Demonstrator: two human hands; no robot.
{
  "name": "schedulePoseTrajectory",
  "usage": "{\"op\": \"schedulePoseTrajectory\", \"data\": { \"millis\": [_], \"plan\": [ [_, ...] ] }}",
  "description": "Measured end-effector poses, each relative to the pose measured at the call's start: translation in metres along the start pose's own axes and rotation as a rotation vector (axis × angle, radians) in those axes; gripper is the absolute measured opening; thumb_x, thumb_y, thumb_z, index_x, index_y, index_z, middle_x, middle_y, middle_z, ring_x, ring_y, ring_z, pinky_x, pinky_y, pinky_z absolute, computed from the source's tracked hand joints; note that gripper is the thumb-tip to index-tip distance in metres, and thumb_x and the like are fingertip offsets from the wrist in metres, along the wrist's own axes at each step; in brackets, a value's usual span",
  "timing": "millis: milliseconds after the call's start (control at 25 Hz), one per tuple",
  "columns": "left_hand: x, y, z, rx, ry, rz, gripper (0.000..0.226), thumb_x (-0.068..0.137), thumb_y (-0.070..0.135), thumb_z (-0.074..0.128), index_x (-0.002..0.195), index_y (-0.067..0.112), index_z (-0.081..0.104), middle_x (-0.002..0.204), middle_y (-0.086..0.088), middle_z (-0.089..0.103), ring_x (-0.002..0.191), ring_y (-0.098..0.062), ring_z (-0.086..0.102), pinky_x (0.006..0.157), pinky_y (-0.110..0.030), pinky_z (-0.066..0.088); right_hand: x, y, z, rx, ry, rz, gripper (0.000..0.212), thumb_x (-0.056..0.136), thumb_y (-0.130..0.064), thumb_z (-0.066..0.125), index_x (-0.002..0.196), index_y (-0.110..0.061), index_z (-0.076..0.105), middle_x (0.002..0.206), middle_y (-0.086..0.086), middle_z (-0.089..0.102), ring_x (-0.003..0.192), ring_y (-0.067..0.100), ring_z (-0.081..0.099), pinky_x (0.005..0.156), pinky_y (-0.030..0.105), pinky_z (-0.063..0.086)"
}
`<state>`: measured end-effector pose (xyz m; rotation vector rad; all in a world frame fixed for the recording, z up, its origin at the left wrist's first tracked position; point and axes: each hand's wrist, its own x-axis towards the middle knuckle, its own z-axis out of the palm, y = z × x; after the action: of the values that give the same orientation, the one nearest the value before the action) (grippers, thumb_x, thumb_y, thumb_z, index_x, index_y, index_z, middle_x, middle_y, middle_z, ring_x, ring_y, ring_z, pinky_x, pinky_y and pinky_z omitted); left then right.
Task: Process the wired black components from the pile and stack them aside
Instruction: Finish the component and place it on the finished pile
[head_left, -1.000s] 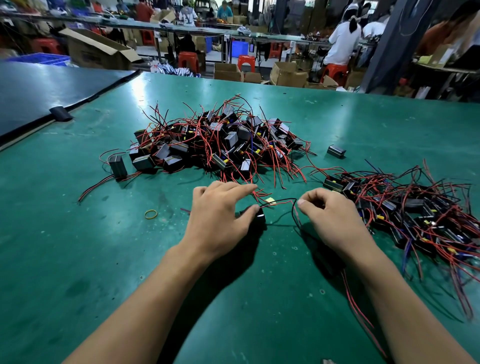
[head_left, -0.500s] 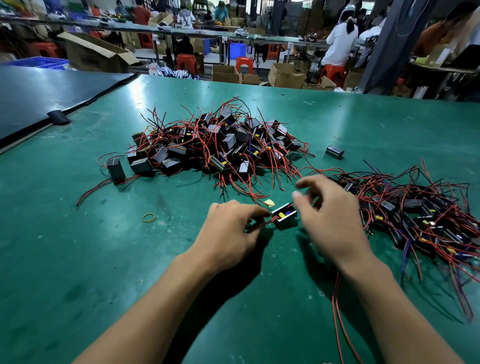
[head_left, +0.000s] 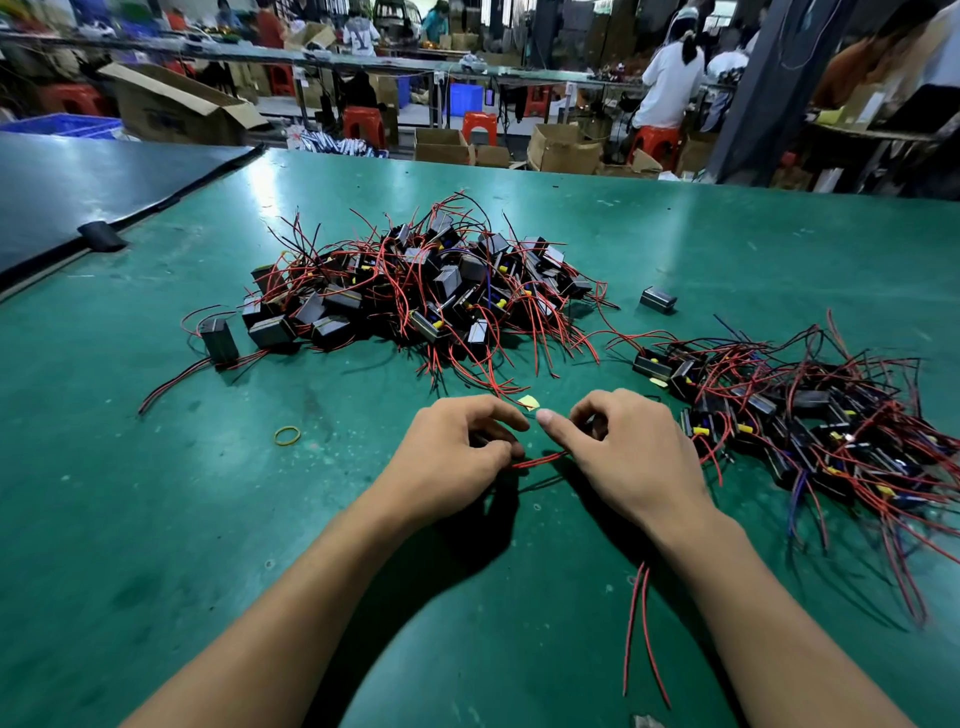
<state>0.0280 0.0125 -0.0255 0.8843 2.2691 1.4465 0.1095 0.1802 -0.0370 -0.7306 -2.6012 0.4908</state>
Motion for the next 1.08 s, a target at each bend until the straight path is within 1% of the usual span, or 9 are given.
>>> {"op": "schedulePoseTrajectory", "data": {
  "millis": [120, 400, 480, 600, 680, 760, 840, 920, 1080],
  "plan": [
    [-0.001, -0.001, 0.000, 0.002, -0.006, -0.006, 0.020, 0.086, 0.004, 0.065, 0.094, 0.021, 0.072, 0.083, 0.004, 0.076, 0.079, -0.007, 0.072, 0.081, -0.022, 0.055, 0.006, 0.008, -0.004, -0.027, 0.074, -0.021, 0.052, 0.082, -0.076, 0.052, 0.074, -0.027, 0.066, 0.076, -0.010, 0.055, 0.076, 0.019, 0.056, 0.064, 0.029, 0.036],
    [-0.001, -0.005, 0.001, 0.096, 0.016, 0.019, 0.017, 0.087, 0.009, 0.065, 0.096, 0.020, 0.075, 0.084, 0.006, 0.075, 0.077, -0.003, 0.068, 0.074, -0.013, 0.050, 0.020, 0.029, -0.026, -0.009, 0.158, -0.094, 0.032, 0.088, -0.049, 0.068, 0.078, -0.019, 0.074, 0.079, -0.003, 0.052, 0.082, 0.023, 0.056, 0.075, 0.034, 0.043],
    [0.001, -0.005, 0.001, 0.119, 0.020, 0.034, 0.018, 0.086, 0.009, 0.066, 0.096, 0.021, 0.075, 0.087, 0.008, 0.075, 0.081, -0.002, 0.068, 0.078, -0.011, 0.049, 0.015, 0.015, -0.027, 0.154, 0.180, -0.187, 0.020, 0.089, -0.038, 0.071, 0.079, -0.021, 0.074, 0.079, -0.004, 0.058, 0.078, 0.014, 0.057, 0.073, 0.029, 0.043],
    [0.001, -0.005, 0.001, 0.163, 0.051, 0.090, 0.019, 0.083, 0.007, 0.065, 0.092, 0.020, 0.076, 0.082, 0.009, 0.074, 0.075, 0.003, 0.064, 0.072, -0.006, 0.044, -0.002, -0.018, -0.011, 0.450, -0.011, -0.202, 0.009, 0.090, -0.035, 0.070, 0.084, -0.029, 0.073, 0.085, -0.009, 0.069, 0.072, -0.004, 0.058, 0.067, 0.009, 0.042],
    [0.002, -0.006, 0.000, 0.180, 0.073, 0.097, 0.019, 0.081, 0.005, 0.064, 0.086, 0.019, 0.076, 0.073, 0.007, 0.073, 0.067, 0.001, 0.062, 0.064, -0.008, 0.043, -0.010, -0.027, 0.007, 0.377, -0.128, -0.148, 0.016, 0.092, -0.038, 0.066, 0.093, -0.026, 0.076, 0.095, -0.006, 0.073, 0.082, 0.000, 0.062, 0.080, 0.021, 0.050],
    [0.001, -0.007, 0.000, 0.193, 0.069, 0.100, 0.022, 0.080, 0.005, 0.063, 0.084, 0.021, 0.078, 0.068, 0.008, 0.070, 0.060, -0.001, 0.058, 0.059, -0.010, 0.042, -0.011, -0.023, 0.016, 0.233, -0.143, -0.064, 0.029, 0.094, -0.049, 0.058, 0.095, -0.025, 0.074, 0.096, -0.003, 0.073, 0.092, 0.017, 0.065, 0.083, 0.035, 0.052],
    [0.000, -0.008, 0.000, 0.205, 0.046, 0.119, 0.023, 0.078, 0.004, 0.065, 0.082, 0.022, 0.078, 0.077, 0.007, 0.069, 0.060, -0.004, 0.055, 0.060, -0.012, 0.039, -0.006, -0.010, 0.012, 0.124, -0.089, 0.035, 0.037, 0.094, -0.056, 0.051, 0.095, -0.026, 0.071, 0.092, -0.002, 0.072, 0.092, 0.026, 0.064, 0.077, 0.035, 0.051],
    [0.001, -0.008, 0.000, 0.227, 0.029, 0.130, 0.023, 0.079, 0.004, 0.065, 0.081, 0.023, 0.078, 0.088, 0.005, 0.067, 0.062, -0.003, 0.053, 0.061, -0.011, 0.038, 0.001, 0.005, 0.008, 0.059, -0.034, 0.110, 0.035, 0.094, -0.056, 0.052, 0.095, -0.027, 0.071, 0.090, -0.001, 0.072, 0.092, 0.029, 0.064, 0.074, 0.034, 0.049],
    [0.002, -0.009, -0.001, 0.252, 0.015, 0.135, 0.022, 0.081, 0.004, 0.065, 0.086, 0.022, 0.078, 0.087, 0.006, 0.064, 0.066, 0.007, 0.051, 0.064, -0.005, 0.034, 0.012, 0.027, 0.003, 0.075, 0.021, 0.068, 0.028, 0.092, -0.049, 0.058, 0.093, -0.026, 0.073, 0.084, -0.001, 0.073, 0.085, 0.027, 0.067, 0.076, 0.036, 0.055]
  ]
}}
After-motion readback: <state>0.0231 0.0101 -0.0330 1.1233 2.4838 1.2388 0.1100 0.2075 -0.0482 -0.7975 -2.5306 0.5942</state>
